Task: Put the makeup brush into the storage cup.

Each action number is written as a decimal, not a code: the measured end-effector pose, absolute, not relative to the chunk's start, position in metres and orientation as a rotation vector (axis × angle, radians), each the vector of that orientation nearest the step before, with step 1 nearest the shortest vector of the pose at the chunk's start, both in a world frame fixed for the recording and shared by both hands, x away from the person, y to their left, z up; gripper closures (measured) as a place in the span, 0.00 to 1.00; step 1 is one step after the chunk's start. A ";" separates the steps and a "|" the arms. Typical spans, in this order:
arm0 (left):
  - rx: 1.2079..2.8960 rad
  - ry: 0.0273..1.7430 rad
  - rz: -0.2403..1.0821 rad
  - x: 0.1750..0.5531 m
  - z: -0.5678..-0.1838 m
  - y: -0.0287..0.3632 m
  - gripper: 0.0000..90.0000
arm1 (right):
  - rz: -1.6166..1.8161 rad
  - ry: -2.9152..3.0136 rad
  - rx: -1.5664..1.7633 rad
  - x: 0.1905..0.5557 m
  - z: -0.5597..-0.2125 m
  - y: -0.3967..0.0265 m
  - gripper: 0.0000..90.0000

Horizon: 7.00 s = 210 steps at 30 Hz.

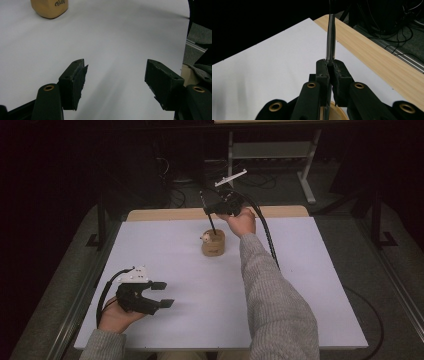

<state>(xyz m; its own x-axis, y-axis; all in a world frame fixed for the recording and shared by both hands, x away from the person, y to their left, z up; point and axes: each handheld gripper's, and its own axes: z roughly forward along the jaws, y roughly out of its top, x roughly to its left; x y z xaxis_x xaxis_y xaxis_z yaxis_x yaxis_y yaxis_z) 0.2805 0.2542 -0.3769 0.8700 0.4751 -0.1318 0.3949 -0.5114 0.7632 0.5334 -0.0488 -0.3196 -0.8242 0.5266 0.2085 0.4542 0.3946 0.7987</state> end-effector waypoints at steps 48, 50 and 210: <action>2.178 0.624 0.116 0.281 -0.379 0.251 0.35 | 1.422 2.536 0.982 0.531 -0.351 -0.057 0.92; 2.179 0.623 0.115 0.281 -0.379 0.251 0.35 | 1.418 2.538 0.987 0.531 -0.353 -0.057 0.92; 2.131 0.719 0.197 0.287 -0.385 0.249 0.24 | 1.408 2.378 1.022 0.376 -0.370 -0.201 0.37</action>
